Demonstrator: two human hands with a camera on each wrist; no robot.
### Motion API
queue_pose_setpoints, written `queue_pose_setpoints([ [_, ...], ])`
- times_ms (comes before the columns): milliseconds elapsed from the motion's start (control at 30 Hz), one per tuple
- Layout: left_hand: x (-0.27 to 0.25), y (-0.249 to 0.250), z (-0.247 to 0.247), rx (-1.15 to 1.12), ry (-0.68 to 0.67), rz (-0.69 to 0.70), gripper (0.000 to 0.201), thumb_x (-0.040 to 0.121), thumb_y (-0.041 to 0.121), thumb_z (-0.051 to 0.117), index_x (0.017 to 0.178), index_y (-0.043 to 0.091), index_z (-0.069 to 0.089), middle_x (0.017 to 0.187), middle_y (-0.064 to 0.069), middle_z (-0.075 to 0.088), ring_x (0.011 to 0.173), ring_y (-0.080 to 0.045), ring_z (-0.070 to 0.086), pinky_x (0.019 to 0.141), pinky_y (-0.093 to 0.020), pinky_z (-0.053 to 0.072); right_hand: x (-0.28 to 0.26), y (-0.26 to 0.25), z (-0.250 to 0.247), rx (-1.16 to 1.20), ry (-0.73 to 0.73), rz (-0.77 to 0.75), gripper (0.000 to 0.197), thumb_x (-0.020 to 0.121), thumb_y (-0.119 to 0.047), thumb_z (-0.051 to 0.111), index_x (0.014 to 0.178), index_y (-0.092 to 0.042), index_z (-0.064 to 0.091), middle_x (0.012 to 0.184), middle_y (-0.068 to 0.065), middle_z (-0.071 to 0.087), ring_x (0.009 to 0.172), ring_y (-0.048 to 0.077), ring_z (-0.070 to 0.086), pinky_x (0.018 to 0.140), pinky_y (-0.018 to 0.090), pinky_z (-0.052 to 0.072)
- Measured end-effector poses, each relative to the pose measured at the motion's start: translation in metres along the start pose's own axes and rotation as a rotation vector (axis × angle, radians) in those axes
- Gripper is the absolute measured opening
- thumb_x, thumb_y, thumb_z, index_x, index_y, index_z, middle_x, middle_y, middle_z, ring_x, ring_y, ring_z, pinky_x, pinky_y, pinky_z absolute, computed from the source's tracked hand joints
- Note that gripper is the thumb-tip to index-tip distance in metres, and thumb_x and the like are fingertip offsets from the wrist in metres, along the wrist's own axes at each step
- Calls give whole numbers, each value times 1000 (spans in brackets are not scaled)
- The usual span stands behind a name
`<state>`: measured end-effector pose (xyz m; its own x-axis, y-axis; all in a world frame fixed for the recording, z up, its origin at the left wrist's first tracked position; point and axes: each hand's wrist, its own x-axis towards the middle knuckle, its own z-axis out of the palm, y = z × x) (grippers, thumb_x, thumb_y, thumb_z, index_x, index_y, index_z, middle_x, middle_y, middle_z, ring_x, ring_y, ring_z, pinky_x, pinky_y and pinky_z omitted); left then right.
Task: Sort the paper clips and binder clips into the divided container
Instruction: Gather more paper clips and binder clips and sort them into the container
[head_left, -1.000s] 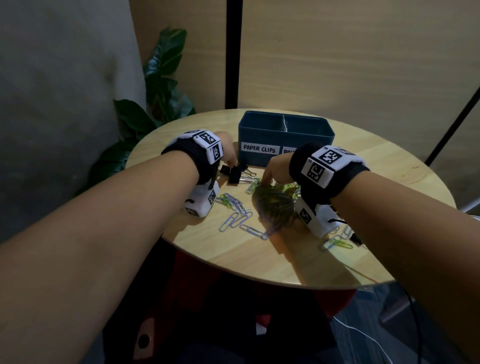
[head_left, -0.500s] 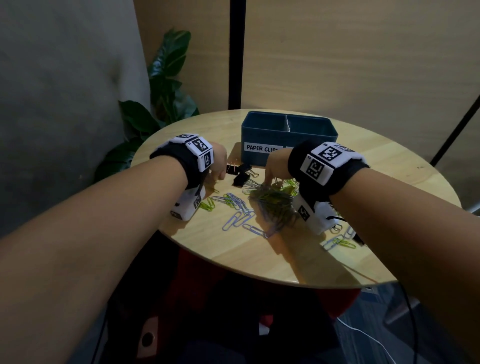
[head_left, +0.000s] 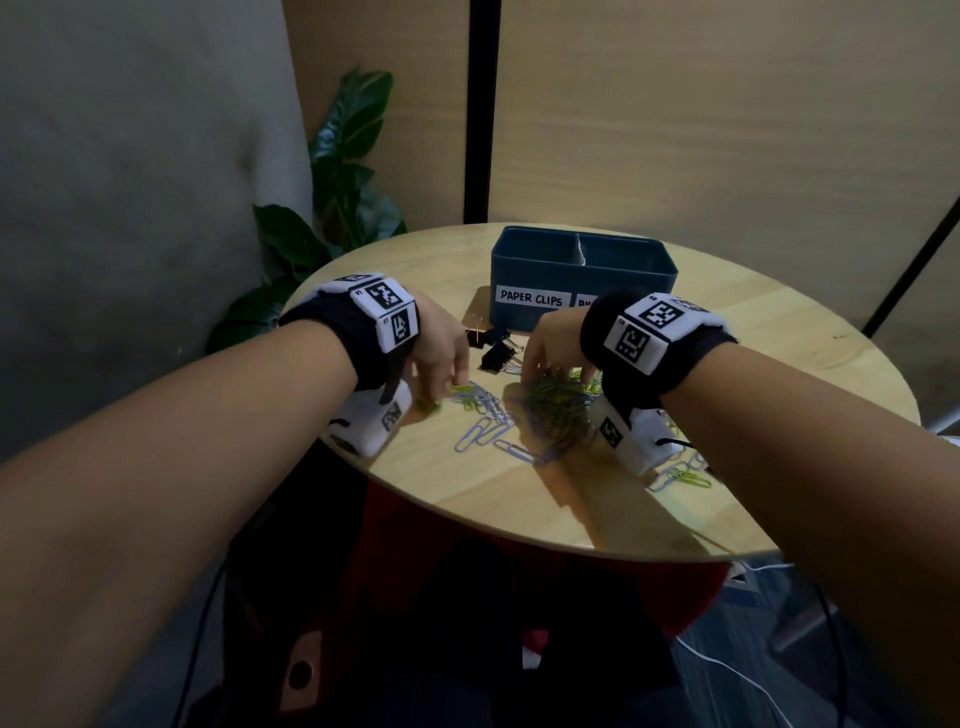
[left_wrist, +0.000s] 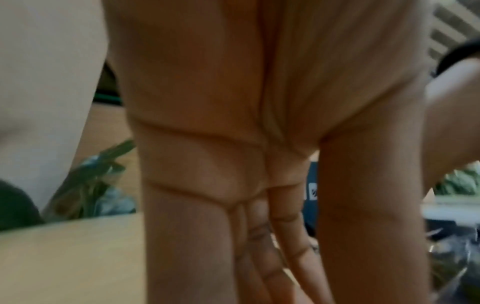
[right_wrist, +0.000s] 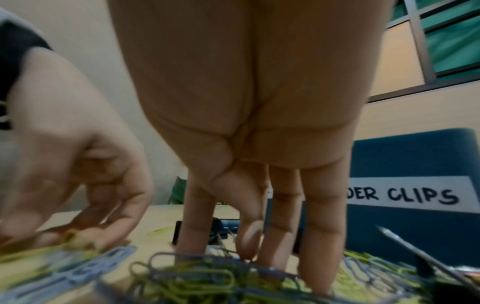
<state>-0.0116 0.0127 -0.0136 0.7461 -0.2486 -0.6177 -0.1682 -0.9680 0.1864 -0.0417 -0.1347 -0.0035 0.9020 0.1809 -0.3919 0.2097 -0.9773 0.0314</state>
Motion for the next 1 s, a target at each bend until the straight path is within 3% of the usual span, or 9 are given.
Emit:
queue_pose_setpoints([
  [100,-6,7,0,-175,-1,31,27,85,-16,53,103,3,59,97,-14,61,84,-27,63,63,-32,57,1,0,-6,-40,19,99,38,90,-18,59,126,-8,60,132,10,56,94,19,47,65,26,45],
  [200,2,5,0,147,220,-58,42,89,-4,56,129,5,54,127,-14,56,98,-26,55,54,-19,46,-1,5,-7,-28,76,168,41,93,-18,53,133,-9,53,140,10,49,107,21,51,97,30,43],
  [267,10,0,5,390,266,-109,34,91,8,57,124,8,60,114,-7,61,89,-20,49,50,-15,38,-6,12,-2,-18,65,170,40,95,-14,48,135,-9,51,140,12,49,122,25,52,101,29,41],
  [367,12,-1,6,319,286,-107,12,92,0,53,83,1,61,80,-6,52,74,-13,47,43,-8,33,-12,19,5,5,73,136,39,94,-12,48,132,-7,54,133,15,57,118,29,58,92,31,48],
  [533,-3,20,7,-183,92,135,39,85,-15,54,123,-6,60,85,-7,62,77,-16,60,66,-23,56,-16,20,-3,184,-38,135,36,92,-3,49,128,-1,57,109,14,57,63,18,51,54,24,44],
  [667,-18,29,7,-7,62,89,50,82,10,71,128,6,49,93,-3,56,81,-19,59,51,-23,56,-21,28,-2,48,-10,152,41,96,-18,47,135,-4,49,114,12,58,73,18,58,66,14,52],
  [767,-21,32,11,193,48,25,48,80,19,74,118,14,46,87,-2,54,64,-11,52,36,-8,44,-24,33,4,-65,-102,128,61,88,-38,60,136,-3,47,122,11,60,62,12,51,54,14,45],
  [867,-7,38,19,151,121,70,33,81,12,73,105,15,50,81,-5,59,54,-11,54,61,-20,52,-19,33,8,-33,-128,101,58,82,-24,70,131,1,52,96,11,67,53,11,57,38,10,43],
  [1000,-1,51,22,-154,174,157,29,79,-4,70,91,12,50,92,-14,61,51,-18,65,70,-35,57,-13,33,7,92,-23,55,47,82,-12,69,128,-8,57,119,11,65,63,11,60,50,14,47],
])
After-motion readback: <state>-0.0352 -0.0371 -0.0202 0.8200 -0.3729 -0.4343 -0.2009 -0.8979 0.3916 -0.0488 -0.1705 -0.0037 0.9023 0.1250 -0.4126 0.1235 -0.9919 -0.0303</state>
